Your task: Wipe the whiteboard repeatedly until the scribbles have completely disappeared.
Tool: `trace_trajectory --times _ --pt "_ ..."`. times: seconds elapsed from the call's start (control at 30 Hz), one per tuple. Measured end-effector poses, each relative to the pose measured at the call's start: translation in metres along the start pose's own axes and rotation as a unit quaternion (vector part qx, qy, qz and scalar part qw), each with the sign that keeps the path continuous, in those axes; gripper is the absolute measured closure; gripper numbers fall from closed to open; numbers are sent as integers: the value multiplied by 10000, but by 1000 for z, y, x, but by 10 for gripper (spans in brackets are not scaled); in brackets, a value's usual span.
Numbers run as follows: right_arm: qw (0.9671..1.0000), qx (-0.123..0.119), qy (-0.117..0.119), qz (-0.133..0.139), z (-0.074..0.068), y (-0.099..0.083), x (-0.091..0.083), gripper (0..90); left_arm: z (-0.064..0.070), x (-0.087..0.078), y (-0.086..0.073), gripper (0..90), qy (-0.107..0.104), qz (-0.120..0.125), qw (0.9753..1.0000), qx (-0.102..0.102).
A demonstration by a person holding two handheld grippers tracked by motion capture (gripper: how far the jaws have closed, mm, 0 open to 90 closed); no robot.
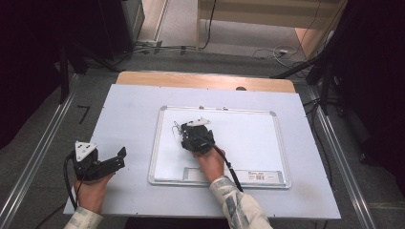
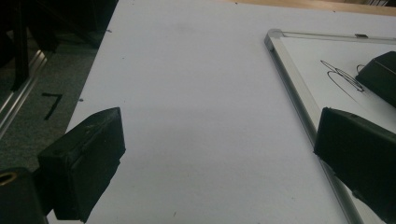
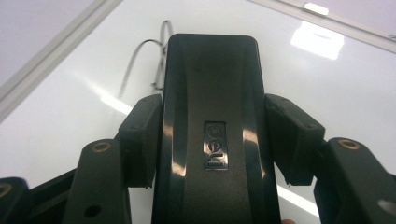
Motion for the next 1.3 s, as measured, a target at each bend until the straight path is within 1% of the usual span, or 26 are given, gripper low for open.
trace_trajectory --times 0.17,0.4,0.47,0.53,0.6,0.67,0.8,0.83,0.9,0.97,1.0,1.1,1.17,1.23,1.3 --pt "9998 -127 152 58 -32 -3 -4 388 4 1 0 25 -30 -2 10000 48" --pt "9994 -205 248 124 -61 -2 -4 389 3 1 0 25 -37 -14 10000 51" --pt "9992 -274 246 134 -63 -1 -2 389 3 1 0 25 -43 -6 10000 40" --pt "9990 -321 283 139 -61 0 -1 389 2 0 0 25 -36 -3 10000 30" --pt "9989 -406 146 164 -53 2 1 389 1 0 0 25 -43 -2 10000 20" --pt "9993 -331 66 165 -41 3 3 389 0 -1 0 25 -23 15 10000 -3" --pt "9994 -281 -183 129 -11 3 3 389 -1 -1 0 25 -7 14 10000 -15" --pt "9995 -212 -219 112 -3 3 3 388 -1 -1 0 25 -7 16 10000 -19" --pt "9996 24 -274 60 15 3 5 389 0 -1 0 25 -6 22 10000 -18" --pt "9994 163 -311 36 27 4 6 388 0 -1 0 25 -8 4 10000 1" --pt "9990 223 -376 28 34 5 7 388 0 -1 0 25 0 2 10000 1" --pt "9985 352 -429 34 45 8 11 388 -1 -1 -1 25 21 7 10000 -12" --pt "9981 382 -472 36 49 11 15 389 -1 -2 -1 25 27 4 10000 -19" --pt "9978 430 -504 59 51 13 18 388 -2 -2 -1 25 29 2 10000 -24" --pt "9977 422 -529 34 50 16 21 389 -3 -2 -2 25 37 -14 10000 -29"
Point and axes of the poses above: each handheld gripper's, and its own axes: x roughly forward along the jaws, y roughly out of its top, z roughly to its right, the point moved 8 cm from there along x, roughly forward along the jaws, and after that the axes turned 6 degrees about z, right-handed, at the moved point
